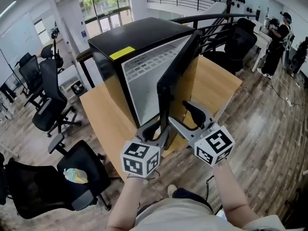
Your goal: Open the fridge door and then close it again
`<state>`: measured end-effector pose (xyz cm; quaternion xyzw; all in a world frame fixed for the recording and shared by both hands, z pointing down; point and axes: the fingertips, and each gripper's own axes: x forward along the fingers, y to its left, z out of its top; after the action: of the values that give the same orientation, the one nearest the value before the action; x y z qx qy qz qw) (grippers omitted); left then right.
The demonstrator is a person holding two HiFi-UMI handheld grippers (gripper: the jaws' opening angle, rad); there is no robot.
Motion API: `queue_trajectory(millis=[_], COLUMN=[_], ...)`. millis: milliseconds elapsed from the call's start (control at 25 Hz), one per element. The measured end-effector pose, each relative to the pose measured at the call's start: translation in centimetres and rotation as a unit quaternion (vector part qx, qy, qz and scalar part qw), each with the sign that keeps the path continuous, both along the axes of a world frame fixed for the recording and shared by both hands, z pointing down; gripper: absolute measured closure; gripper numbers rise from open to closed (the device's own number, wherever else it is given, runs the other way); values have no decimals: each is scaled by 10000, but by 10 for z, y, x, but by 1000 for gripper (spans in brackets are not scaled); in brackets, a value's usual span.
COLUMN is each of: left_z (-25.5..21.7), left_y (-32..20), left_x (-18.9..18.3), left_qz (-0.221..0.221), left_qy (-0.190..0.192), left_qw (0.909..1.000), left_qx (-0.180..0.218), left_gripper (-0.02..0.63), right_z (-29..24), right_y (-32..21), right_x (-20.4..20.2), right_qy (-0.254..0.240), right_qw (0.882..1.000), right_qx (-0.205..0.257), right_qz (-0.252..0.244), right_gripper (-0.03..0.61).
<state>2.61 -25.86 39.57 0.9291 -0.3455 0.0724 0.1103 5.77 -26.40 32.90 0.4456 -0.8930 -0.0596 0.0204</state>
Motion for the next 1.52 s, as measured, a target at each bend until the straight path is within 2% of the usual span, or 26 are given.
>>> queue_trajectory(millis=[120,560,800,920,1160,1320,1520], left_z=[0,1,2,3,5,14,18], left_y=[6,32,49,58,74,75,76], left_x=[8,45,76,96,136,155,172], left_qz=[173,956,1499,1800,2368,2466,2585], left_qy=[29,103,108,96,95,-126,-28], left_qw=[9998,9954,9886,9836,9715,9689,9653], left_qx=[20,30,24,29,-101,-194,-356], left_gripper=[489,503,528,541,551,551,551], right_z=[2,11,14,15,19,19,20], right_y=[7,29,39,44,55,65,74], right_x=[8,21,49,69,119,150,188], right_qy=[-126,-97,-113,-100,-128,-191,-264], right_qw=[9999,9990,9950,9913,9795,9718,9611], right_qx=[-20,32,53,42,-58,-88,-71], right_qz=[86,446,995,1310,2009,2347,2748], right_gripper=[324,310,305,309,366,367,378])
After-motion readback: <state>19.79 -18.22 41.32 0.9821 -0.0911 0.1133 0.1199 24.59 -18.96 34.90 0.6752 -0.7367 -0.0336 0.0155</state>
